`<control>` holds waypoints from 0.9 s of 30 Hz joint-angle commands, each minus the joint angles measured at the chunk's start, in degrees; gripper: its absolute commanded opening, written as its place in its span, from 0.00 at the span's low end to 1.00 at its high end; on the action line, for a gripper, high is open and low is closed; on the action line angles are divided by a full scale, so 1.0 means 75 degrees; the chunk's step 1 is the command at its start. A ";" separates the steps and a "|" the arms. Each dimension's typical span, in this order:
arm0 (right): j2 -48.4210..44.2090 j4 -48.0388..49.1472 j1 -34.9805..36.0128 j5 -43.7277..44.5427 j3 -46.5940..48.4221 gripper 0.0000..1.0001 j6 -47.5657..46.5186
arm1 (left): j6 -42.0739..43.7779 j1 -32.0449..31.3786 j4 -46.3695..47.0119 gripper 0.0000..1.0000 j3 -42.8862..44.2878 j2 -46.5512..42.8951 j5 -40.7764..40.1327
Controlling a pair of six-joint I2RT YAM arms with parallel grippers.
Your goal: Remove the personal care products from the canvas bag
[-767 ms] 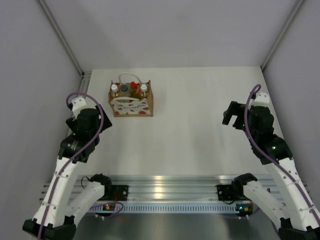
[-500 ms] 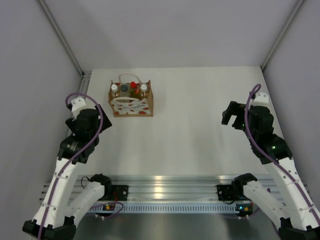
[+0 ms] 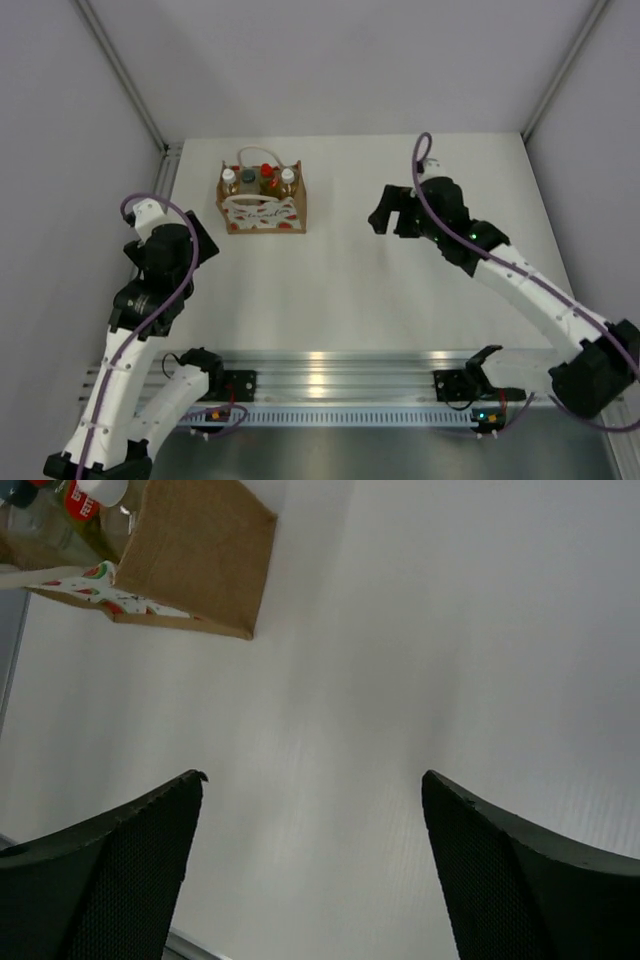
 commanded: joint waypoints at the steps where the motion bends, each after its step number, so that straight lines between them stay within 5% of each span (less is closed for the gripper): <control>1: 0.1055 0.0993 0.0956 0.0755 0.1221 0.85 0.0337 | -0.0017 -0.0021 0.0232 0.99 -0.0037 -0.0175 -0.0186; 12: 0.4877 0.1519 0.2094 0.1753 0.4151 0.61 0.1111 | -0.0028 -0.0021 0.0232 0.99 -0.0073 -0.0210 -0.0011; 27: 0.7092 0.1626 0.2258 0.1577 0.6075 0.53 0.1885 | -0.0028 -0.0021 0.0244 0.99 -0.0085 -0.0034 0.0282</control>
